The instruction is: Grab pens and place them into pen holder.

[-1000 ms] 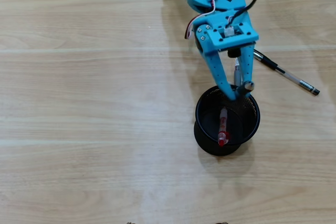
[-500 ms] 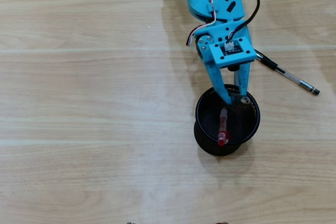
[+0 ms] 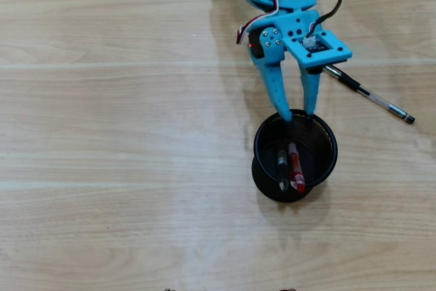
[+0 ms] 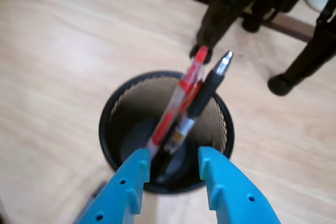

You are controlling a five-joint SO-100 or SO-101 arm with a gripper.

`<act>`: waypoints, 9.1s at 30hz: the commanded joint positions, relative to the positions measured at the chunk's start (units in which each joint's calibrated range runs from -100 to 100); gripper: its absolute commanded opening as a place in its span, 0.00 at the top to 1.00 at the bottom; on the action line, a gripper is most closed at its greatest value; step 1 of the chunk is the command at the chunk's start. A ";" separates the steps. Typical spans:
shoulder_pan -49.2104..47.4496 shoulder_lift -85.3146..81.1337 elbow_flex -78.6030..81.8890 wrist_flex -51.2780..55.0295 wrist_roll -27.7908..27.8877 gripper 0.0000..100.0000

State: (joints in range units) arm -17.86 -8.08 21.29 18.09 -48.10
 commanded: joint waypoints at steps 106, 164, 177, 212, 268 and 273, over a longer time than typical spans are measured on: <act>1.40 7.74 -2.78 -24.66 -8.62 0.98; -23.76 25.50 -27.40 49.68 15.01 0.81; -25.77 33.86 -36.64 48.99 9.36 0.81; -26.10 31.41 -45.24 49.25 4.92 0.98; 3.34 10.03 6.73 -30.51 -9.77 0.87; 4.31 8.51 6.73 -30.42 -9.41 0.88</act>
State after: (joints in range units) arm -14.65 3.68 29.44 -11.71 -58.06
